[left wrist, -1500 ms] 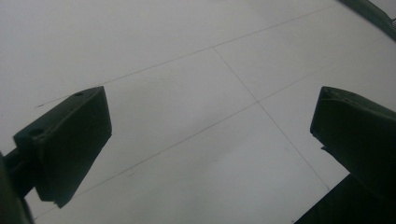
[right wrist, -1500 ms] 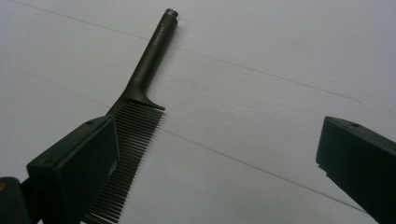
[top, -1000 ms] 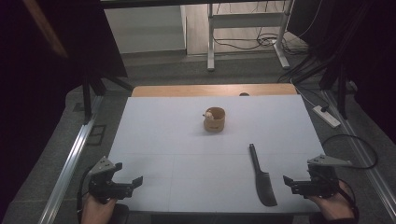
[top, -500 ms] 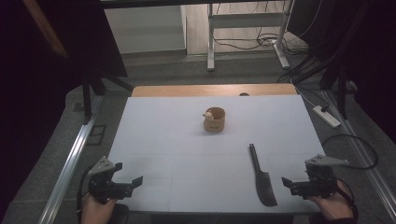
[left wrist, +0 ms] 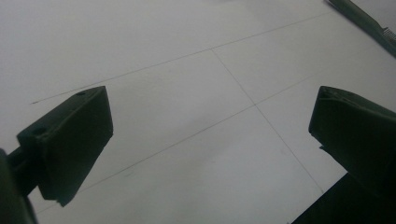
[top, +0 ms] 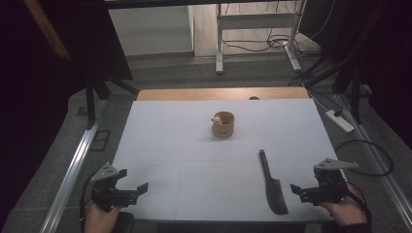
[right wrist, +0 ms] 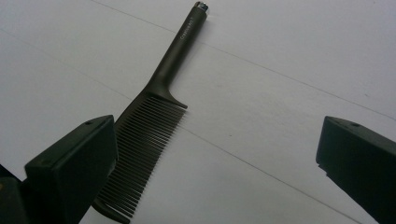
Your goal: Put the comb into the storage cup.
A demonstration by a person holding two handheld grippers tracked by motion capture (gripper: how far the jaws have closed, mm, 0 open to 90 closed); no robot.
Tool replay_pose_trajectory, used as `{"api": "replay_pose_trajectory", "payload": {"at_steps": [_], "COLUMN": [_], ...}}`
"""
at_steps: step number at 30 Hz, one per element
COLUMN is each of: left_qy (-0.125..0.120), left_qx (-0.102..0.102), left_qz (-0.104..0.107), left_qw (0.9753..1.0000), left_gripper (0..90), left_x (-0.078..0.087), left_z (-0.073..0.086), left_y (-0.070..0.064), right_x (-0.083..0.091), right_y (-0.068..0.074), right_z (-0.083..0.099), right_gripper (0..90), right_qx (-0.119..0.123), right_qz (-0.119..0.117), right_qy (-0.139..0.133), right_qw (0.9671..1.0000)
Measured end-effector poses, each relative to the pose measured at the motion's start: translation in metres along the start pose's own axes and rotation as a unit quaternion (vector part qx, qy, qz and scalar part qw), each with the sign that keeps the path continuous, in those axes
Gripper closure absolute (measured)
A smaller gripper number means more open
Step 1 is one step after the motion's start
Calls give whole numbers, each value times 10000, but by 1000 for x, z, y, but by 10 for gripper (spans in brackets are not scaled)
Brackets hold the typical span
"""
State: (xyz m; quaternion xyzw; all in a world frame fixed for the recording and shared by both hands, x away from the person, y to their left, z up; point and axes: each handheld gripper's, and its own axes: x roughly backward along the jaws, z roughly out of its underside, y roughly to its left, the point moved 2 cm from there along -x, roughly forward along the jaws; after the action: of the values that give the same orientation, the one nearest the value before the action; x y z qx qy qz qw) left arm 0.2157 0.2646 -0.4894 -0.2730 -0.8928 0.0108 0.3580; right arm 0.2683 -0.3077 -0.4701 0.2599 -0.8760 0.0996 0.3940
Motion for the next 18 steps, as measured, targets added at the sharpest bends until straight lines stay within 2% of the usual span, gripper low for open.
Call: {"api": "replay_pose_trajectory", "payload": {"at_steps": [5,11,18], "left_qy": [-17,-22,-40], "left_qx": [18,40,74], "left_qz": [13,21,33], "left_qw": [10000,10000,10000], "left_gripper": [4,4,5], "left_x": [0,0,1], "left_z": [0,0,0], "left_y": [0,1,2], "right_x": [-3,-6,-12], "right_y": [1,4,7], "right_z": [-4,-9,-17], "right_gripper": [0,0,0], "right_qx": [96,202,273], "right_qz": [-54,-262,-292], "right_qy": [-35,-65,-28], "right_qw": [9999,9994,9992]}}
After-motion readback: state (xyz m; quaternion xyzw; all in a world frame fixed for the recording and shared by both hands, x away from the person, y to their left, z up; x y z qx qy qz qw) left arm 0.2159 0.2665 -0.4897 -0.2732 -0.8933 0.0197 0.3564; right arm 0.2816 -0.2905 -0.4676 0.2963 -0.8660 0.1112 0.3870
